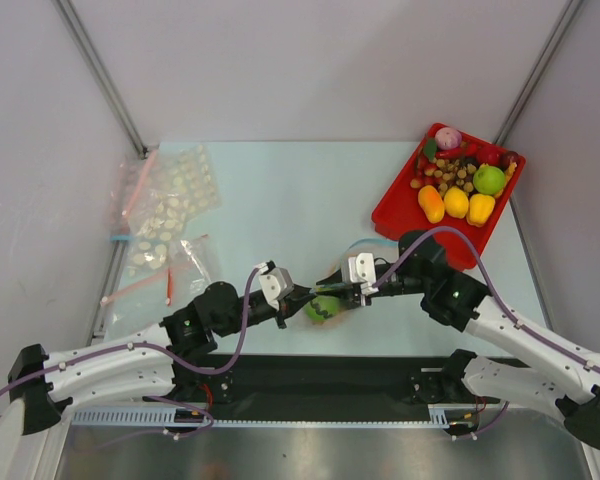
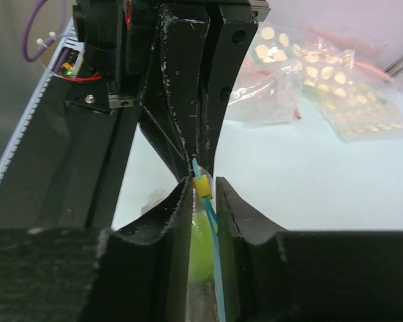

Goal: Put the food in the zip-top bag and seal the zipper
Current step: Zip the zipper food storage bag at the center of the board.

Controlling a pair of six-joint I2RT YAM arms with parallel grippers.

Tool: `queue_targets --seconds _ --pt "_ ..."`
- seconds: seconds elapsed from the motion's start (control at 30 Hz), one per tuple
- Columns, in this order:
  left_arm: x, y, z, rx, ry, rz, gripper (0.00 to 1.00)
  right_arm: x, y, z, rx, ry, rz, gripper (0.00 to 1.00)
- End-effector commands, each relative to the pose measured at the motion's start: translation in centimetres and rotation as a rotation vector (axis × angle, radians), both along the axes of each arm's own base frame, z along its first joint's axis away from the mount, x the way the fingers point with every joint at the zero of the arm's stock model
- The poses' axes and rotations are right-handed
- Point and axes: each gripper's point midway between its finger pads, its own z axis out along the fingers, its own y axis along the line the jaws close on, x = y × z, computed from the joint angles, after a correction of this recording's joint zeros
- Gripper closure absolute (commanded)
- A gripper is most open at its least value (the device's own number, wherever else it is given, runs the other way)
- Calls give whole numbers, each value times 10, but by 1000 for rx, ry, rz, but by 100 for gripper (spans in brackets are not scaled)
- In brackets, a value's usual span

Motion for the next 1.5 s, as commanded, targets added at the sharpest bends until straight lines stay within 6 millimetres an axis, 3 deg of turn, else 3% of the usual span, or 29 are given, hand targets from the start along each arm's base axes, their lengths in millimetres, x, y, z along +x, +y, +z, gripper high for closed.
queue_targets --seconds 0.0,0.13,0.17,0.23,0.33,0.37,0.47,0.63,0.8,0.9,1.1,1.2,1.3,1.33,1.47 --pt "-4 0 21 -62 -47 -26 100 -3 3 17 21 -26 16 77" --pt "-5 0 22 -66 -46 -30 99 -3 3 15 14 -26 18 96" --pt "-5 0 22 -66 -45 -32 95 -3 3 16 15 -27 18 100" --pt "-6 -1 22 -66 -42 -36 74 -3 3 16 18 -23 14 100" --pt "-6 1 22 -68 -45 -36 56 -2 2 18 29 -15 1 100" --pt "-7 1 23 -72 -47 -41 47 -2 2 19 33 -13 -2 100" --pt "-10 2 25 -83 -57 -50 34 -4 1 21 40 -3 -1 100" --pt "-21 0 27 -95 -74 -116 25 -8 -1 25 59 -1 7 100" --pt "-20 -5 25 -80 -78 -122 28 -14 -2 26 69 5 35 100" --pt "-17 -9 24 -67 -74 -119 38 -16 0 24 65 11 46 100" --pt "-16 -7 28 -78 -73 -110 77 -14 0 20 52 20 37 100" --pt "-15 -4 30 -99 -70 -91 79 -14 1 18 45 26 38 100" --pt "-17 -2 35 -115 -81 -96 59 -15 2 15 36 35 49 100" --pt "-17 -1 35 -115 -81 -97 58 -16 2 15 35 35 52 100" --pt "-19 -4 33 -105 -80 -112 67 -18 3 13 32 36 58 100"
